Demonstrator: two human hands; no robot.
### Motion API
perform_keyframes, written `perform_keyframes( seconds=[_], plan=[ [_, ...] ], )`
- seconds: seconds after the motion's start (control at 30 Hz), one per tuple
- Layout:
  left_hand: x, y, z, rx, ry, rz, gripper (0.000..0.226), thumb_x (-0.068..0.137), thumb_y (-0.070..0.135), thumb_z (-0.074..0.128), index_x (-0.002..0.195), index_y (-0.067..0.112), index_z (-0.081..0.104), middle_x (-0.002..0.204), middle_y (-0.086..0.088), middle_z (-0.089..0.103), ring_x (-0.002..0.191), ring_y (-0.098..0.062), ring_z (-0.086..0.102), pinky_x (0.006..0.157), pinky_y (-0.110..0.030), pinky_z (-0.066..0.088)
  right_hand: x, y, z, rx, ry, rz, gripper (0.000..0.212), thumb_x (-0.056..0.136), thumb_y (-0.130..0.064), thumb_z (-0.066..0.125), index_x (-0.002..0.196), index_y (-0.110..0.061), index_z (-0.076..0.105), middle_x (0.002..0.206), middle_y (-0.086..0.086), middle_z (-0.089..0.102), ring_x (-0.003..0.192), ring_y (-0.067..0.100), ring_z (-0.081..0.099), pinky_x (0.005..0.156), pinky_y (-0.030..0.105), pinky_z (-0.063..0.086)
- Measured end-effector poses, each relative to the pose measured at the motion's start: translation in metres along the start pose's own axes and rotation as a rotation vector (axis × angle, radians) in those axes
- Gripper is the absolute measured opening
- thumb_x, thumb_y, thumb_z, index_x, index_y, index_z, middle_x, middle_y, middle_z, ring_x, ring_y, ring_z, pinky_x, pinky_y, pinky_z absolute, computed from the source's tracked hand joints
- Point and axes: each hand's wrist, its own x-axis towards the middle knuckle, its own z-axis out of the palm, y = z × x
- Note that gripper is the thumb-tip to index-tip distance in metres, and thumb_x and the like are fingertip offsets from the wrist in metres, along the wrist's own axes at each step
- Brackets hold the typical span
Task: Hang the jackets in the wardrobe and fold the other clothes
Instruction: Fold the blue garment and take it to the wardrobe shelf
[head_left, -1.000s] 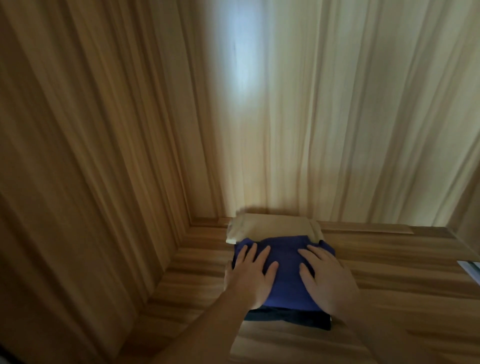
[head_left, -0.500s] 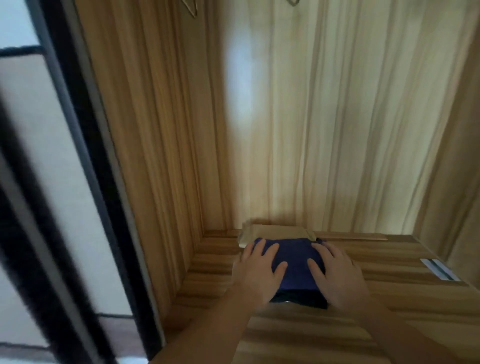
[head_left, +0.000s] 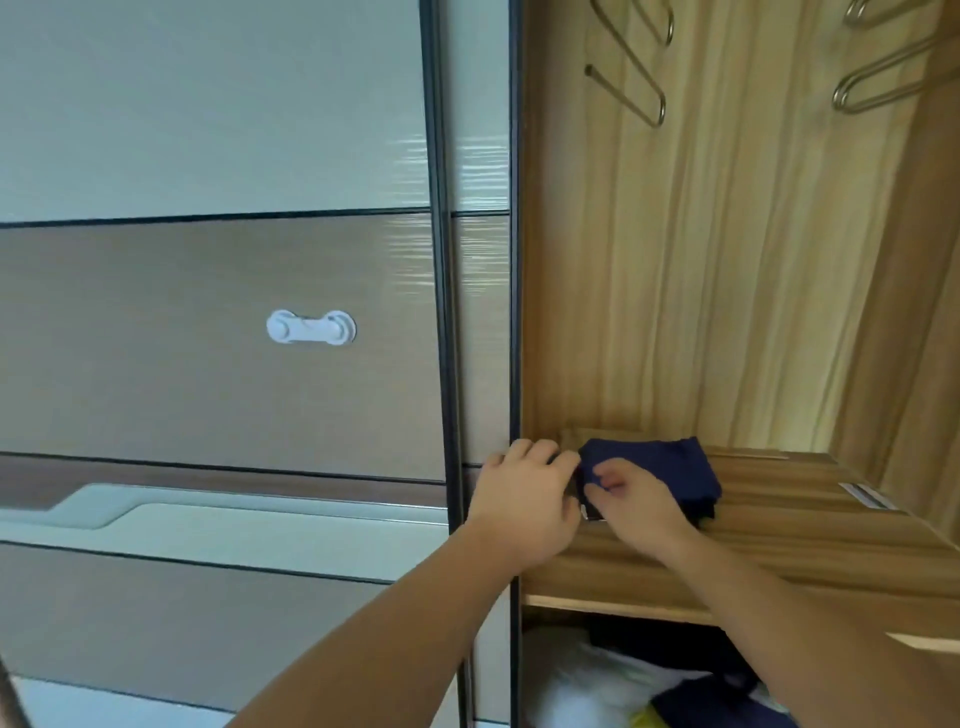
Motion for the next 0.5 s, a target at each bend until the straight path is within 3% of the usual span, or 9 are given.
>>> perform_keyframes(
  seconds=[0.13, 0.27, 0.33, 0.43, 0.5],
  plan=[
    [-0.019, -0.022, -0.023, 0.110, 0.120, -0.054, 0.054, 0.093, 0.037, 0.045, 0.145, 0.023, 0.038, 0.149, 0.000, 0.040, 0.139, -0.023, 0.031, 0.114, -0.044, 0.024, 0.005, -0.050, 0.026, 0.270, -0.084, -0.030, 0.051, 0.088, -0.040, 0.066, 0.132, -0.020, 0.052, 0.121, -0.005, 0.059, 0.111, 0.012, 0.057, 0.094, 0.026, 0.046],
    [-0.017, -0.033, -0.030, 0.283, 0.079, -0.120, 0.065, 0.097, 0.034, 0.038, 0.155, 0.016, 0.014, 0.163, -0.006, 0.011, 0.150, -0.023, 0.003, 0.118, -0.048, -0.010, 0.011, -0.066, 0.045, 0.258, -0.068, -0.100, 0.027, 0.090, -0.031, 0.067, 0.109, -0.029, 0.048, 0.089, -0.020, 0.055, 0.081, -0.005, 0.053, 0.065, 0.010, 0.040],
    [-0.010, -0.032, -0.029, 0.425, 0.011, -0.124, 0.068, 0.100, 0.036, 0.032, 0.155, 0.011, 0.001, 0.163, -0.010, -0.003, 0.150, -0.025, -0.010, 0.111, -0.050, -0.022, 0.014, -0.067, 0.051, 0.250, -0.032, -0.109, 0.029, 0.088, -0.036, 0.067, 0.109, -0.024, 0.051, 0.090, -0.014, 0.060, 0.084, 0.004, 0.059, 0.069, 0.017, 0.046],
    [0.003, -0.031, -0.024, 0.529, -0.052, -0.156, 0.070, 0.101, 0.040, 0.028, 0.154, 0.010, -0.007, 0.162, -0.012, -0.010, 0.148, -0.027, -0.016, 0.112, -0.054, -0.024, 0.022, -0.061, 0.055, 0.271, -0.026, -0.102, 0.046, 0.086, -0.046, 0.065, 0.121, -0.018, 0.056, 0.111, -0.004, 0.068, 0.103, 0.016, 0.064, 0.090, 0.036, 0.052],
    [0.007, -0.031, -0.021, 0.544, -0.079, -0.172, 0.072, 0.100, 0.040, 0.029, 0.154, 0.011, -0.009, 0.162, -0.012, -0.013, 0.148, -0.027, -0.017, 0.112, -0.055, -0.022, 0.025, -0.060, 0.055, 0.256, -0.021, -0.123, 0.036, 0.092, -0.039, 0.062, 0.121, -0.018, 0.058, 0.114, -0.003, 0.068, 0.105, 0.016, 0.063, 0.091, 0.033, 0.051]
  ],
)
